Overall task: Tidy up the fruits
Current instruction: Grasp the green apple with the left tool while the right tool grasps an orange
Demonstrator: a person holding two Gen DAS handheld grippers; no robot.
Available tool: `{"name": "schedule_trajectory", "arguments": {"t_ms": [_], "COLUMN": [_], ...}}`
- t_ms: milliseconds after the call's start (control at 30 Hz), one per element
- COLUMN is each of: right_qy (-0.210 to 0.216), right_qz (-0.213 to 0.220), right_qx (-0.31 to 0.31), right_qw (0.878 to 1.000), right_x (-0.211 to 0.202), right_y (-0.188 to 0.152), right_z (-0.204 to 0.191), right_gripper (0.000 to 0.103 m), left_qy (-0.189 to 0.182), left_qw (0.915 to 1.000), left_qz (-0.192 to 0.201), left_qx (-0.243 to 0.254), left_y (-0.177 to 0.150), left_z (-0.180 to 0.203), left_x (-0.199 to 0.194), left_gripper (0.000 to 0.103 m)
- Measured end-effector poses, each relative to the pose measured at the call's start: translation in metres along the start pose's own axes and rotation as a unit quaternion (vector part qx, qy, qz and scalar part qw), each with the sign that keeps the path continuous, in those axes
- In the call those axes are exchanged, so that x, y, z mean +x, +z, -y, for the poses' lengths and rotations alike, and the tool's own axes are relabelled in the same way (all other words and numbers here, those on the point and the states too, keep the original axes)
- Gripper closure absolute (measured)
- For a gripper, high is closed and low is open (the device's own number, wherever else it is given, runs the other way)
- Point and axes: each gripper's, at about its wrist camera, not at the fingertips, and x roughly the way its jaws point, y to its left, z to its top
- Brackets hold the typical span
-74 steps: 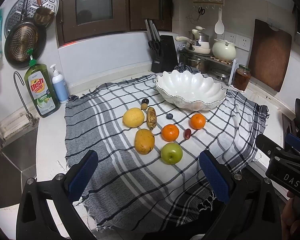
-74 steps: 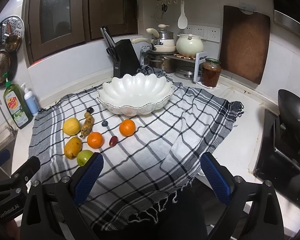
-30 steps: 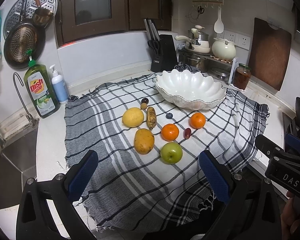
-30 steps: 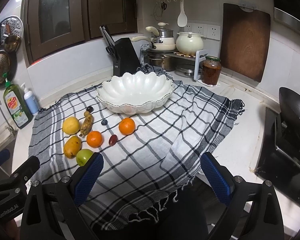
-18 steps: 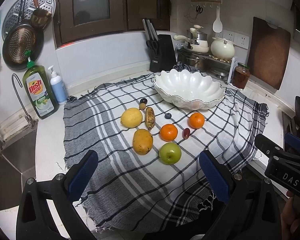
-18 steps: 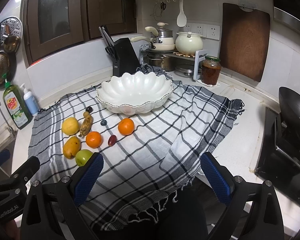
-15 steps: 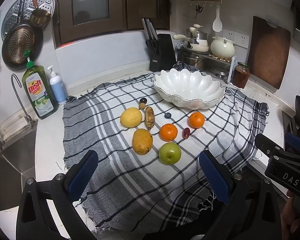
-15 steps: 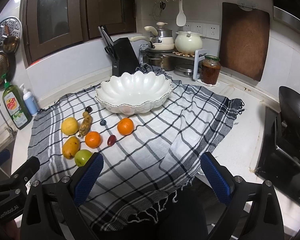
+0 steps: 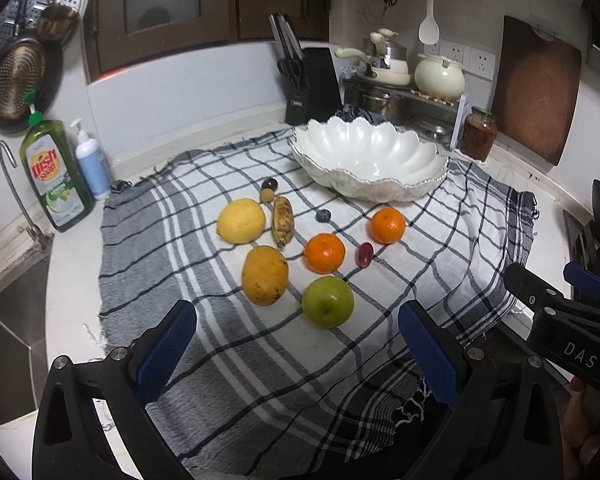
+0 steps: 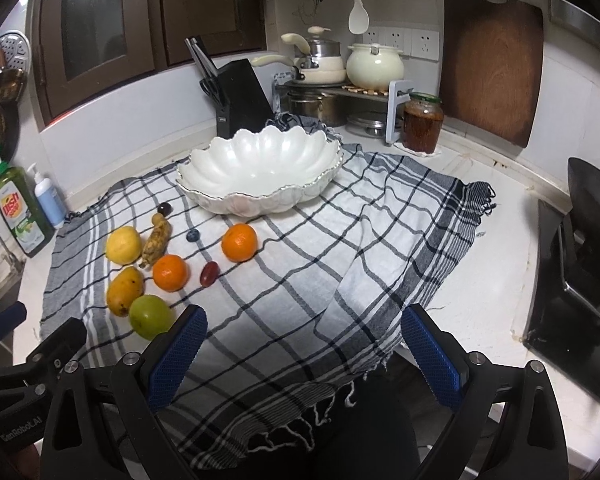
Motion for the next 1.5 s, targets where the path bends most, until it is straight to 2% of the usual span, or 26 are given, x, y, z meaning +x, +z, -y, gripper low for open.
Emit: {"name": "schedule_trajectory", "arguments": {"t_ms": [333, 533, 933, 1033, 1133, 1200, 1300, 1500], "right_qy": [-0.002, -0.004, 0.000, 0.000, -0.002, -0.003, -0.004, -0.005], "right_qz": [-0.024, -0.035, -0.067, -0.073, -0.076, -0.078, -0.079, -0.074], "right_qx": [0.010, 0.008, 0.009, 0.008, 0.006, 0.005, 0.003, 0.002], "right_qw": [1.000, 0.999, 0.998, 0.997, 0.997, 0.997, 0.997, 0.997], "right_x": [0.041, 0.064, 0.097, 0.102, 0.106, 0.107, 0.108, 0.103], "right_y": [-0.001, -0.004, -0.008, -0.009, -0.010, -0.011, -0.011, -0.010], "right_z": [0.013, 0.016, 0.020, 0.020, 0.020, 0.019, 0.018, 0.016], "right_gripper": [0.005, 0.005, 0.005, 0.004, 0.004, 0.004, 0.004, 0.004], "left_qy": [-0.008, -0.006, 0.003, 0.005, 0.006, 0.005, 0.000, -0.010], "left_qw": [0.9996, 0.9987, 0.9971, 0.9967, 0.9964, 0.9962, 0.9960, 0.9961], "left_qz": [-0.025, -0.050, -0.074, -0.079, -0.082, -0.084, -0.085, -0.080], "left_qx": [0.005, 0.008, 0.017, 0.019, 0.023, 0.025, 0.029, 0.035], "left_y": [-0.002, -0.006, -0.008, -0.008, -0.009, -0.009, -0.010, -0.011], "left_z": [0.014, 0.018, 0.026, 0.027, 0.029, 0.029, 0.029, 0.030], "left_x": [0.043, 0.072, 0.107, 0.114, 0.120, 0.123, 0.125, 0.121], "left_gripper": [0.002, 0.014, 0.022, 0.026, 0.034, 0.044, 0.054, 0.055]}}
